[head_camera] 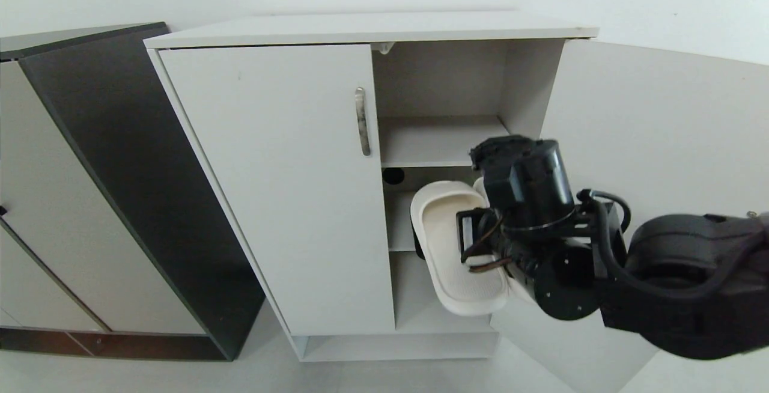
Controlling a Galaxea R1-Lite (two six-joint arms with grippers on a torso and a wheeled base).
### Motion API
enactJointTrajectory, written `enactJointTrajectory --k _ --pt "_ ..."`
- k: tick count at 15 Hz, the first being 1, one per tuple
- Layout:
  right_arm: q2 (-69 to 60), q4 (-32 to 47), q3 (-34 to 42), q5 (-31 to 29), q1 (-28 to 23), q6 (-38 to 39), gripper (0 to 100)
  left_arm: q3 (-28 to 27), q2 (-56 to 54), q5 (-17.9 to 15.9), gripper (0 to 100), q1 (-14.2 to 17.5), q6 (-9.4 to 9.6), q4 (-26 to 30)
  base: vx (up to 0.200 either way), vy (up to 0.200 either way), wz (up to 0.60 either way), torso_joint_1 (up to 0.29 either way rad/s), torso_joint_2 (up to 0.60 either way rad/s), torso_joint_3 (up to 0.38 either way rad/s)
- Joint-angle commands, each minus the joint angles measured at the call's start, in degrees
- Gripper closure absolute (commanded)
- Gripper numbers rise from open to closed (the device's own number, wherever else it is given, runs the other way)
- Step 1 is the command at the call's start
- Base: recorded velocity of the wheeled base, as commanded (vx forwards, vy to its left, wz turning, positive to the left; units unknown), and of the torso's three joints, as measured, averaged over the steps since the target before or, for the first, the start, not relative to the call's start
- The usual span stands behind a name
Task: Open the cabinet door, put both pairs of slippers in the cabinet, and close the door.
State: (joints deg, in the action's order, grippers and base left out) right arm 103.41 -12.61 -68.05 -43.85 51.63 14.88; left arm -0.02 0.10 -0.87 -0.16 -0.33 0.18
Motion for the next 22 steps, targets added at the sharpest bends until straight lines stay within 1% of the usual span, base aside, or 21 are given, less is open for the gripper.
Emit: enactJointTrajectory --k 1,6,17,18,19,22 --pt "-0.58 1.88 -6.22 -1.41 0.58 0.50 100 0.02 -0.01 -0.01 100 -0.02 -0.02 -0.01 0.000 0.000 0.00 0.000 0.00 0.000" --pt "1.18 1.18 -7.01 -1.41 0.49 0.50 100 0.02 -0.01 -0.01 100 -0.02 -0.02 -0.01 0.000 0.000 0.00 0.000 0.00 0.000" --pt "3.90 -0.05 -7.19 -1.24 -2.14 0.67 100 0.02 -0.01 -0.01 100 -0.02 -0.02 -0.01 0.200 0.000 0.00 0.004 0.00 0.003" --pt "4.17 -1.28 -7.10 -1.24 -2.32 0.58 100 0.02 -0.01 -0.01 100 -0.02 -0.02 -0.01 0.200 0.000 0.00 0.002 0.00 0.012" --pt "4.34 -2.69 -7.01 -1.24 -2.32 0.41 100 0.02 -0.01 0.07 100 -0.02 -0.11 -0.01 0.000 0.000 0.00 0.000 0.00 0.000" --pt "5.31 -3.39 -7.10 -1.24 -2.41 0.14 100 0.02 -0.01 -0.01 100 -0.02 -0.20 -0.01 0.000 0.000 0.00 0.000 0.00 0.000"
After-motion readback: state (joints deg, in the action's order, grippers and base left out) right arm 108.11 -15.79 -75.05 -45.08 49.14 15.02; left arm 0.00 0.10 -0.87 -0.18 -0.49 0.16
